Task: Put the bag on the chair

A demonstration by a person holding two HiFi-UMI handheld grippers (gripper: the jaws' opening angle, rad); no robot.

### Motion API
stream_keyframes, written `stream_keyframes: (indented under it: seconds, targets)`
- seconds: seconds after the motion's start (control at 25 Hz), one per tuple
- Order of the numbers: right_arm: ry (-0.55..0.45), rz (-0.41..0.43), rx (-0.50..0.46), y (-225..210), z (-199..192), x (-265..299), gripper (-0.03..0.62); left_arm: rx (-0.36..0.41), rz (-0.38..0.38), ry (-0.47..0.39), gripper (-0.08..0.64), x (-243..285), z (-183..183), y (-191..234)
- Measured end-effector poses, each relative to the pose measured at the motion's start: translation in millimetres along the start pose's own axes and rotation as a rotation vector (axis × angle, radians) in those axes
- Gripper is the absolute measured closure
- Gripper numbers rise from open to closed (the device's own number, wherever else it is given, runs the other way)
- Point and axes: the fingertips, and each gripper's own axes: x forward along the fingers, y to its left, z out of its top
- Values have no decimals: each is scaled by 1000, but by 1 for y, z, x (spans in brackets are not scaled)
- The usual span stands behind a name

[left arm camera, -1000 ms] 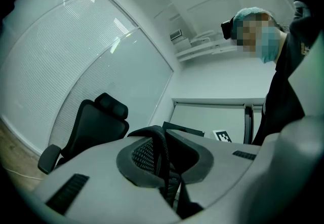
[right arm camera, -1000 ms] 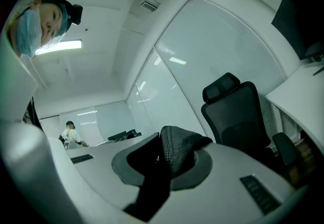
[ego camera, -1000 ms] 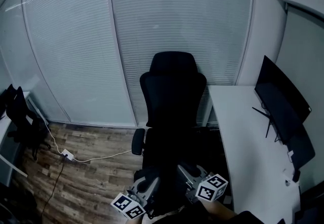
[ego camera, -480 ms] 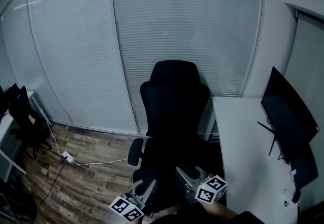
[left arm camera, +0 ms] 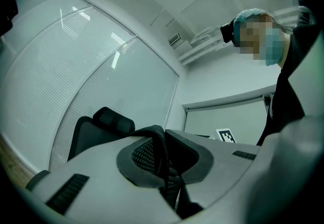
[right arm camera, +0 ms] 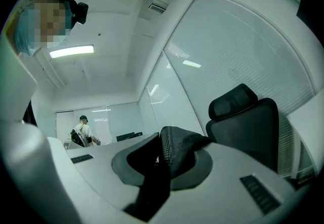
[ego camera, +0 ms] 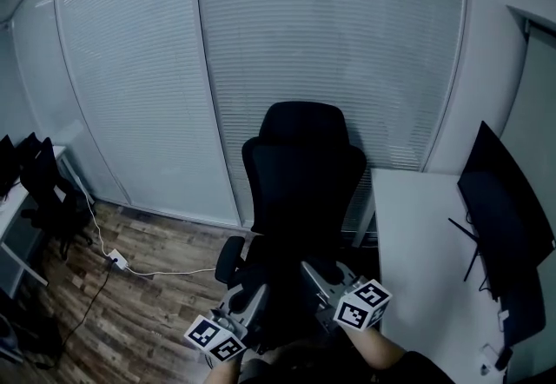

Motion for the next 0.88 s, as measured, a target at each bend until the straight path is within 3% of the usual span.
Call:
stream_keyframes:
  seconds: [0.32, 0.88]
  targets:
    - [-18, -24, -1, -26, 15, 23, 528, 26, -32, 19, 515, 29, 12, 23]
    - [-18, -141, 24, -64, 1, 86, 528, -35, -95, 72, 515, 52, 11, 101]
